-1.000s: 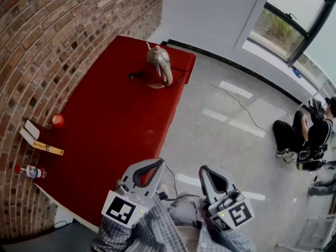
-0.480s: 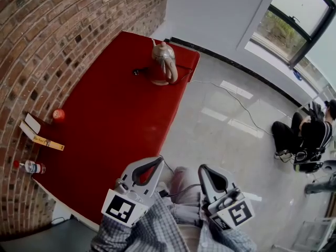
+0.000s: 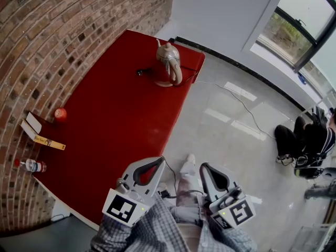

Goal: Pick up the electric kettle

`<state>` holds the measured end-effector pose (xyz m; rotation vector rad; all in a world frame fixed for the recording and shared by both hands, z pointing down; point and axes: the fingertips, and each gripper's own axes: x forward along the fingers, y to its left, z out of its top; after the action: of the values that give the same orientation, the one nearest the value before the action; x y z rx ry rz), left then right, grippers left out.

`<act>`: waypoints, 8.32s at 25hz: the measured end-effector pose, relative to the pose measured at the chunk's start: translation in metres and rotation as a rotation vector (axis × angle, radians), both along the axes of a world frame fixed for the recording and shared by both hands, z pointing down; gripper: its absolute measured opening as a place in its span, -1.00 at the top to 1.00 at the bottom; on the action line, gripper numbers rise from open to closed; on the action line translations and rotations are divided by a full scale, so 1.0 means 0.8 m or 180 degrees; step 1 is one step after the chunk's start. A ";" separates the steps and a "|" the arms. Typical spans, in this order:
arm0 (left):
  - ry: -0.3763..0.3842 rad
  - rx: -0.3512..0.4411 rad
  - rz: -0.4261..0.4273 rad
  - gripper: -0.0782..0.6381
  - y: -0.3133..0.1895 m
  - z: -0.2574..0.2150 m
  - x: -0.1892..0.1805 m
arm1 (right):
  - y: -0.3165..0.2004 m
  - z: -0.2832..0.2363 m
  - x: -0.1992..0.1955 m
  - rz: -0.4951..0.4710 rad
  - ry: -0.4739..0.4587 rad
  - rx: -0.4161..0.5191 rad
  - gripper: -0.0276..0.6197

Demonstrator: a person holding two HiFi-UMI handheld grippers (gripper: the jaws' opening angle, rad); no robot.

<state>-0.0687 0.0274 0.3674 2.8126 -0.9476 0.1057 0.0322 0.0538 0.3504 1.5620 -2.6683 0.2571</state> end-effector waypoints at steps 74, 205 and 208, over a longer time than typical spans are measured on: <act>-0.0665 -0.0431 -0.1716 0.06 -0.408 0.152 0.143 | -0.361 0.034 0.222 -0.0878 -0.0088 -0.0259 0.89; -0.0773 0.0009 -0.0755 0.54 -0.393 0.034 0.142 | -0.614 0.024 0.148 -0.1267 -0.1545 -0.0802 0.62; -0.0786 0.0053 -0.0684 0.54 -0.378 0.024 0.155 | -0.596 0.011 0.165 -0.1221 -0.1558 -0.0752 0.62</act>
<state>0.0554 -0.2750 0.3865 2.7344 -1.3023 0.4259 0.1644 -0.4233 0.3595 0.9896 -3.0622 1.0018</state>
